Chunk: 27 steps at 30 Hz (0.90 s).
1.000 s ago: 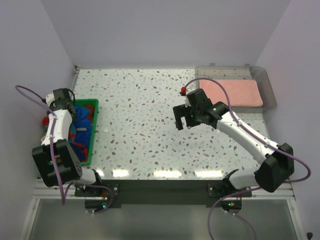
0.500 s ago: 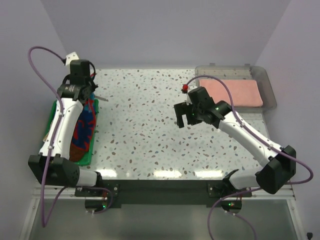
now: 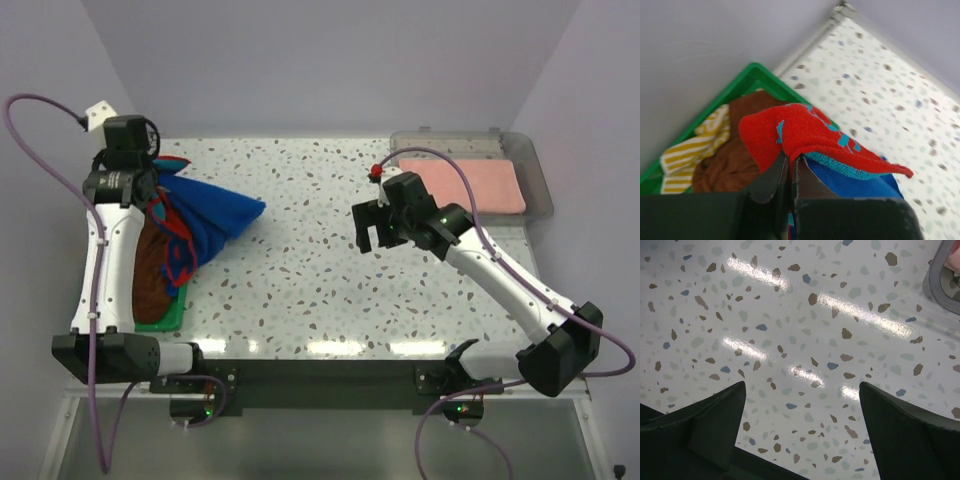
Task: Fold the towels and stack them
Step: Grab crumpled towel
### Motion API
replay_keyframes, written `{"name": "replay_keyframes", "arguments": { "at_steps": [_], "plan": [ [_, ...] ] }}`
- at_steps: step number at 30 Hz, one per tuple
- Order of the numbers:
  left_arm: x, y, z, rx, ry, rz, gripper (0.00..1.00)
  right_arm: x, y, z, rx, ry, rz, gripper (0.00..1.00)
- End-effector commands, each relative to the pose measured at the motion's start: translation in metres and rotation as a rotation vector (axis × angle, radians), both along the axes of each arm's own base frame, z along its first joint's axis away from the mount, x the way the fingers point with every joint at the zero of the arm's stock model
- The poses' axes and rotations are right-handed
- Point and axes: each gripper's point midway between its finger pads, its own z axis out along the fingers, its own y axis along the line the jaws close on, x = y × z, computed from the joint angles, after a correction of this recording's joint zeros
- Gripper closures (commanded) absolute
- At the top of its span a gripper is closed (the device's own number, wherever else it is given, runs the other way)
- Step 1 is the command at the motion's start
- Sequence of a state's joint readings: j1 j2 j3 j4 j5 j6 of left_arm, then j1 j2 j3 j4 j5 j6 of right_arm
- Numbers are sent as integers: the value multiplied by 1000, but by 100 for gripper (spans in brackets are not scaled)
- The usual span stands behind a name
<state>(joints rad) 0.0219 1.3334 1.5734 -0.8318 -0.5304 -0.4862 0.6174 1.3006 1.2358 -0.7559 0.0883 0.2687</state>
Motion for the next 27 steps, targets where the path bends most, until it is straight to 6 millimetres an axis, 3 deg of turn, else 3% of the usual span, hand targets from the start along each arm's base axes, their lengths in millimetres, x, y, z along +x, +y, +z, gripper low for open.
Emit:
{"name": "replay_keyframes", "arguments": {
  "at_steps": [1,2,3,4,5,8,9,11,12,13,16,17,18,20,27],
  "plan": [
    [-40,65,-2,64,7,206,100,-2,4,11,34,-31,11,1],
    [-47,75,-29,58,60,232,100,-2,6,10,40,-27,17,1],
    [-59,94,-43,33,77,287,100,-2,7,9,42,-23,24,1],
    [-65,102,-55,19,85,312,98,-3,8,7,45,-16,24,1],
    [-78,114,-82,-13,120,375,93,-3,10,4,47,-4,32,1],
    [-85,120,-107,-91,134,409,74,-6,12,1,51,15,43,1],
    [-87,123,-108,-104,130,421,40,-7,11,0,49,16,46,1],
    [-83,123,-97,-101,105,403,15,-9,7,-2,29,8,48,1],
    [-71,111,-93,-140,82,319,3,-8,3,0,21,-8,38,1],
    [-64,102,-86,-145,55,263,0,-8,1,0,13,-15,39,1],
    [-44,58,-69,-141,20,111,0,-9,-2,-6,-3,-13,40,1],
    [-35,28,-68,-136,31,26,0,-9,-2,-8,-5,-12,43,1],
    [-31,14,-71,-144,43,-16,0,-10,-1,-10,-6,-6,47,1],
    [-25,-22,-83,-179,82,-119,0,-11,-2,-15,-14,5,53,1],
    [-9,-103,-151,-136,326,-310,5,-15,-5,-26,-20,12,52,1]
  ]
}}
